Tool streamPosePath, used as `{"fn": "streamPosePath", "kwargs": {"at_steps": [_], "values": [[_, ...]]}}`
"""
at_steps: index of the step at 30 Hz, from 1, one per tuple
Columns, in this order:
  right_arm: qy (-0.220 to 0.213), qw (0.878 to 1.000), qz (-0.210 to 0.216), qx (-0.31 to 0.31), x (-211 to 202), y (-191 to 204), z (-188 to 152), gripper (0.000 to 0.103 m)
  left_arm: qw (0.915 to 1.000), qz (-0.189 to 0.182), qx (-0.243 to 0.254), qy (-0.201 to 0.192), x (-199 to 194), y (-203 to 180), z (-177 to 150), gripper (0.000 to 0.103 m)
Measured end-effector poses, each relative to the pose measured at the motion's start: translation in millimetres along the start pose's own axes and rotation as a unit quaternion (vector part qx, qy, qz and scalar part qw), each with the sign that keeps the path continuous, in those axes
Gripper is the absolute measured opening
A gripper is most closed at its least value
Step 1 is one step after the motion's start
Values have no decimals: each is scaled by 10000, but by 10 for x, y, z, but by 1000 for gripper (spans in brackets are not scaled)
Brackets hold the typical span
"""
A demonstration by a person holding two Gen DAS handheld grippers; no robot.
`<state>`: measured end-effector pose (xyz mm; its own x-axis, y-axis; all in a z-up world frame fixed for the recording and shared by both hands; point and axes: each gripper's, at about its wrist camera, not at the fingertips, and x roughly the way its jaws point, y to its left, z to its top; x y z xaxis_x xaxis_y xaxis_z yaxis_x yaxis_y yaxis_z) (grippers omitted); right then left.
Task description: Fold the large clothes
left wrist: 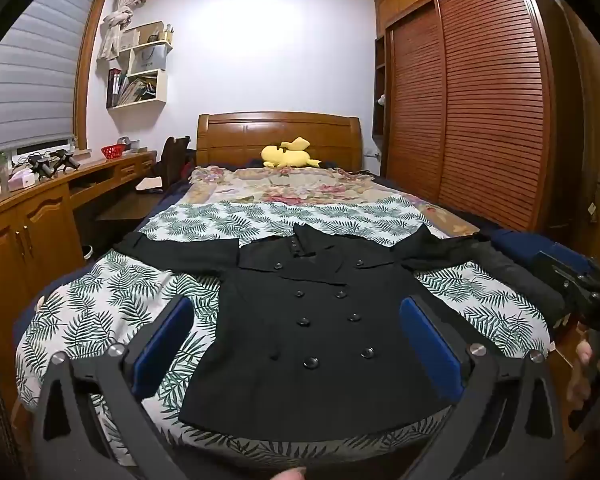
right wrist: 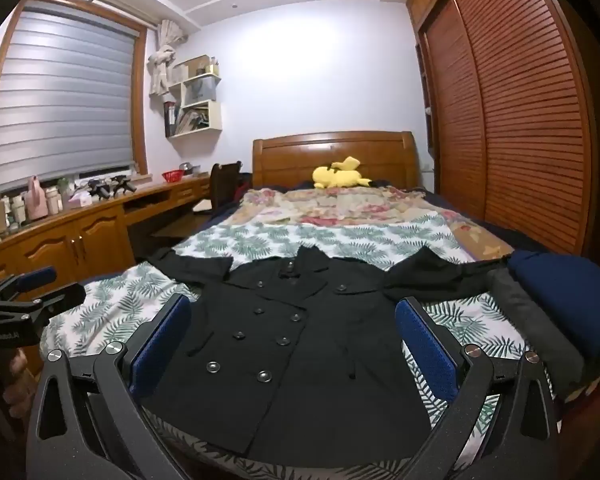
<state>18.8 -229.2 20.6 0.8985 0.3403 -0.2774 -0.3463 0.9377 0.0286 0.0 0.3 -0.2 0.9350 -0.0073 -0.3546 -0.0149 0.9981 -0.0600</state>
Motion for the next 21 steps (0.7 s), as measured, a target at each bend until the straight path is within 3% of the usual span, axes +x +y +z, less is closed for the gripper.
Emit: {"fn": "streamPosePath", "kwargs": {"at_steps": [21], "values": [[39, 10000, 36, -22, -1, 23, -22, 103, 10000, -45, 45, 14, -25, -31, -29, 103]]}}
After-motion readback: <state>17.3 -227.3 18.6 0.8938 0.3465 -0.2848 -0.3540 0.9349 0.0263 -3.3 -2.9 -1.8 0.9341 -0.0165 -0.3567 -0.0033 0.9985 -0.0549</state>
